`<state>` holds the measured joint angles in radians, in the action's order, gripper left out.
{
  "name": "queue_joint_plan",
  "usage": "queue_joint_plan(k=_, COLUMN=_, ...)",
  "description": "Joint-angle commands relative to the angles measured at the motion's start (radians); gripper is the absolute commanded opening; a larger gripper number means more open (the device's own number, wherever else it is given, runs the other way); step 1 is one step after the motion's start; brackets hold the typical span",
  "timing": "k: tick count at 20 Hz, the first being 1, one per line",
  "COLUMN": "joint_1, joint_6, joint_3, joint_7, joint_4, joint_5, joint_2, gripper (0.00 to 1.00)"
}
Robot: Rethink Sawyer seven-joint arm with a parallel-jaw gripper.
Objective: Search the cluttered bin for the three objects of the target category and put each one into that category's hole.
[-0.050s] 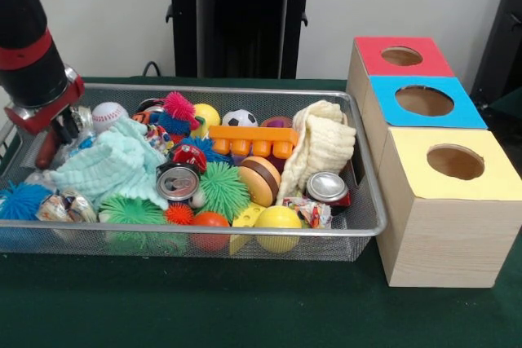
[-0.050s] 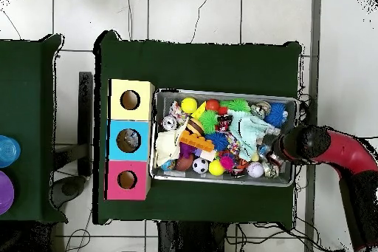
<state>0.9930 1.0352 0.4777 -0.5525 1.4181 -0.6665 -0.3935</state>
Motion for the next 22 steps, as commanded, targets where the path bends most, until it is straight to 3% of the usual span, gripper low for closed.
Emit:
queue_joint_plan(k=1, joint_1=-0.045, joint_6=0.005, joint_3=-0.008, joint_7=-0.059, joint_4=0.137, joint_5=0.026, joint_2=0.007, gripper=0.0)
queue_joint_plan(k=8, joint_1=-0.02, joint_6=-0.06, joint_3=0.03, joint_7=-0.008, joint_4=0.175, joint_5=0.029, joint_2=0.01, gripper=0.0)
queue_joint_plan(k=9, joint_1=-0.016, joint_6=-0.073, joint_3=0.036, joint_7=-0.007, joint_4=0.18, joint_5=0.03, joint_2=0.012, gripper=1.0)
queue_joint_plan(k=11, joint_1=-0.03, joint_6=-0.097, joint_3=0.013, joint_7=-0.067, joint_4=0.177, joint_5=0.021, joint_2=-0.004, gripper=1.0)
queue_joint_plan(k=16, joint_1=-0.027, joint_6=-0.21, joint_3=0.02, joint_7=-0.105, joint_4=0.184, joint_5=0.005, joint_2=-0.006, gripper=1.0)
queue_joint_plan(k=22, joint_1=-0.046, joint_6=-0.259, joint_3=-0.004, joint_7=-0.18, joint_4=0.193, joint_5=0.024, joint_2=-0.039, gripper=1.0)
